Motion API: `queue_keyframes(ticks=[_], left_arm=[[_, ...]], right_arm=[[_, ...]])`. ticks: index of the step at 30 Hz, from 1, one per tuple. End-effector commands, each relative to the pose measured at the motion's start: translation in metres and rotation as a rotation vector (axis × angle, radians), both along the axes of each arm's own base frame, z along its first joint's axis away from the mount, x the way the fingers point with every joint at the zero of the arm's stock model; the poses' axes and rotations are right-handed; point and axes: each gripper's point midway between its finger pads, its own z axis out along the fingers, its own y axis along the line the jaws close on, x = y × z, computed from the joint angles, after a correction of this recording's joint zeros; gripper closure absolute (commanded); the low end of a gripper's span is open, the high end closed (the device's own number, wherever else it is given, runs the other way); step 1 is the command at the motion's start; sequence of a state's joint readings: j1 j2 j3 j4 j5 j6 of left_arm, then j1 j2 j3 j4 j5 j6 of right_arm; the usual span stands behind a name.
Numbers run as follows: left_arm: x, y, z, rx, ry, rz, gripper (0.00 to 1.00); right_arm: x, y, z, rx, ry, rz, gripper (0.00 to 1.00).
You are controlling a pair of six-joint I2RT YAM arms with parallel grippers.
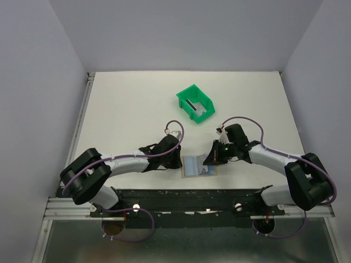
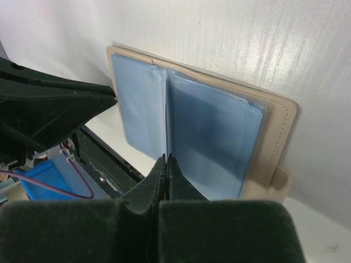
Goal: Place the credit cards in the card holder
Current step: Insert the credit card into the card holder.
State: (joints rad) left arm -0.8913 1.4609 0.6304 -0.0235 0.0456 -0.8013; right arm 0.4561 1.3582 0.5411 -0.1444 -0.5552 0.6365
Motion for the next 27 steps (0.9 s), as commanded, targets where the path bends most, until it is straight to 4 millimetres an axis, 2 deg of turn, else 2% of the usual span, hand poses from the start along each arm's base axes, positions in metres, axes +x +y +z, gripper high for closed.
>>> queue_keyframes(ticks=[1,27], left_arm=[[-0.003,0.001,-0.006,-0.002,0.021,-0.002,1.00],[-0.005,0.000,-0.020,0.000,0.045,-0.007,1.00]], right_arm=[[0.000,0.002,-0.002,0.022,0.005,0.012,0.99],[-0.003,0.011,-0.008,0.075,0.029,0.045,0.99]])
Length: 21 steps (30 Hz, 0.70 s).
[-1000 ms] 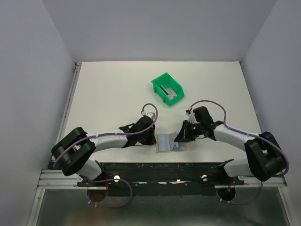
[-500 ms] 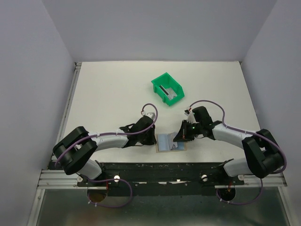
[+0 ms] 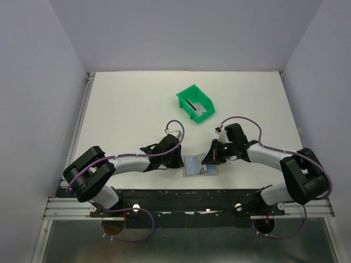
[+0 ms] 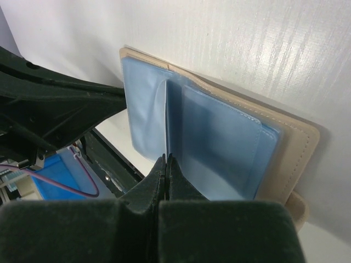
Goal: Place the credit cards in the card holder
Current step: Insert the credit card into the card holder.
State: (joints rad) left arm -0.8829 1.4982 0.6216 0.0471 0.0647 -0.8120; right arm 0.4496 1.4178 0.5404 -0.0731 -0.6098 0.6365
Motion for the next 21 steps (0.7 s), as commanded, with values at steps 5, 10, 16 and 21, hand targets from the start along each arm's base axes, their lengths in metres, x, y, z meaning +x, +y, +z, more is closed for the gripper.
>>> queue_keyframes(ticks=[5,10,16,21], left_arm=[[-0.010,0.006,-0.016,0.031,0.045,-0.013,1.00],[-0.009,0.005,-0.016,0.029,0.048,-0.014,1.00],[-0.009,0.004,-0.016,0.025,0.050,-0.018,1.00],[-0.009,0.003,-0.016,0.025,0.050,-0.022,1.00]], right_arm=[[-0.003,0.005,-0.007,0.043,0.009,0.017,0.99],[-0.005,0.010,-0.007,0.085,0.019,0.033,0.99],[-0.006,0.014,-0.007,0.121,0.017,0.040,0.99],[-0.003,0.012,-0.007,0.108,-0.003,0.016,0.99]])
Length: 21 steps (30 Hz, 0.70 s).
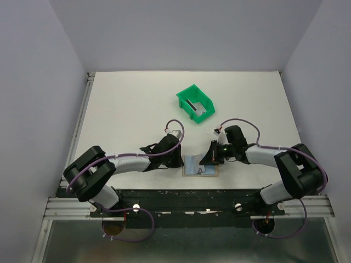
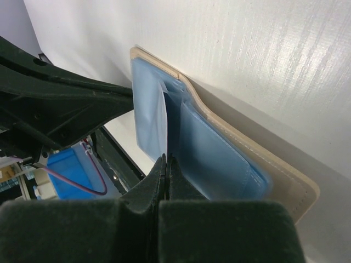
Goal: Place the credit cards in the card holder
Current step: Insert the credit card into the card holder.
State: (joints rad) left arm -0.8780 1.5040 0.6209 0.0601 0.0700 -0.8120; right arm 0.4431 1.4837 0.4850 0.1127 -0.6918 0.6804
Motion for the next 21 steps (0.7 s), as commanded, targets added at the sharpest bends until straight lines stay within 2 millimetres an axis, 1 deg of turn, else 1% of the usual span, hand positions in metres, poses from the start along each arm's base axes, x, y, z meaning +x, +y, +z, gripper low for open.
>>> queue_keyframes(ticks=[1,7,12,21], left_arm=[[-0.011,0.004,-0.016,0.033,0.052,-0.023,1.00],[-0.011,0.003,-0.015,0.028,0.051,-0.025,1.00],[-0.011,0.002,-0.015,0.023,0.050,-0.029,1.00],[-0.011,0.001,-0.013,0.011,0.045,-0.032,1.00]], right_arm=[[-0.001,0.002,-0.001,0.016,-0.010,-0.004,0.99],[0.000,0.003,-0.002,0.036,0.001,-0.028,0.99],[-0.005,0.005,-0.002,0.063,0.020,-0.031,0.99],[-0.011,0.017,-0.003,0.072,0.046,-0.028,0.99]])
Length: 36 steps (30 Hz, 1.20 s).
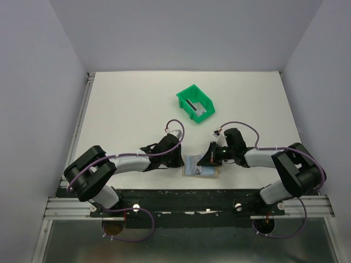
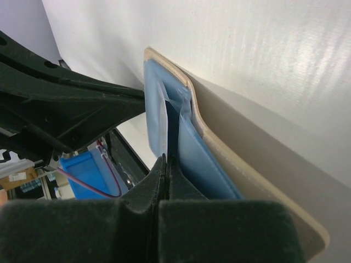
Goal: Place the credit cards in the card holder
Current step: Insert the credit card into the card holder.
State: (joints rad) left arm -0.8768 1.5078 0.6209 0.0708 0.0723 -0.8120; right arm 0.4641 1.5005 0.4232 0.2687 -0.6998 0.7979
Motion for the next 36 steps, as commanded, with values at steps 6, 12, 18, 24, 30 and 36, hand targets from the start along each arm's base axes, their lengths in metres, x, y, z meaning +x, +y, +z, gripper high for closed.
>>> queue_keyframes(ticks=[6,12,18,24,30,36], left_arm=[[-0.015,0.003,-0.015,0.012,0.051,-0.034,1.00],[-0.016,0.005,-0.014,0.006,0.048,-0.032,1.00],[-0.016,0.004,-0.012,-0.006,0.042,-0.031,1.00],[-0.017,0.005,-0.012,-0.011,0.040,-0.032,1.00],[-0.019,0.006,-0.014,-0.015,0.041,-0.031,1.00],[-0.020,0.006,-0.014,-0.025,0.042,-0.032,1.00]], right_arm=[[-0.010,0.012,-0.006,0.009,0.026,-0.003,0.99],[-0.013,0.020,-0.008,-0.011,0.032,0.007,0.99],[-0.017,0.024,-0.010,-0.059,0.031,0.002,0.95],[-0.012,0.015,-0.001,-0.140,-0.010,0.000,0.54],[-0.009,0.002,0.007,-0.245,-0.030,0.006,0.42],[-0.007,-0.008,0.013,-0.326,-0.038,0.012,0.39]])
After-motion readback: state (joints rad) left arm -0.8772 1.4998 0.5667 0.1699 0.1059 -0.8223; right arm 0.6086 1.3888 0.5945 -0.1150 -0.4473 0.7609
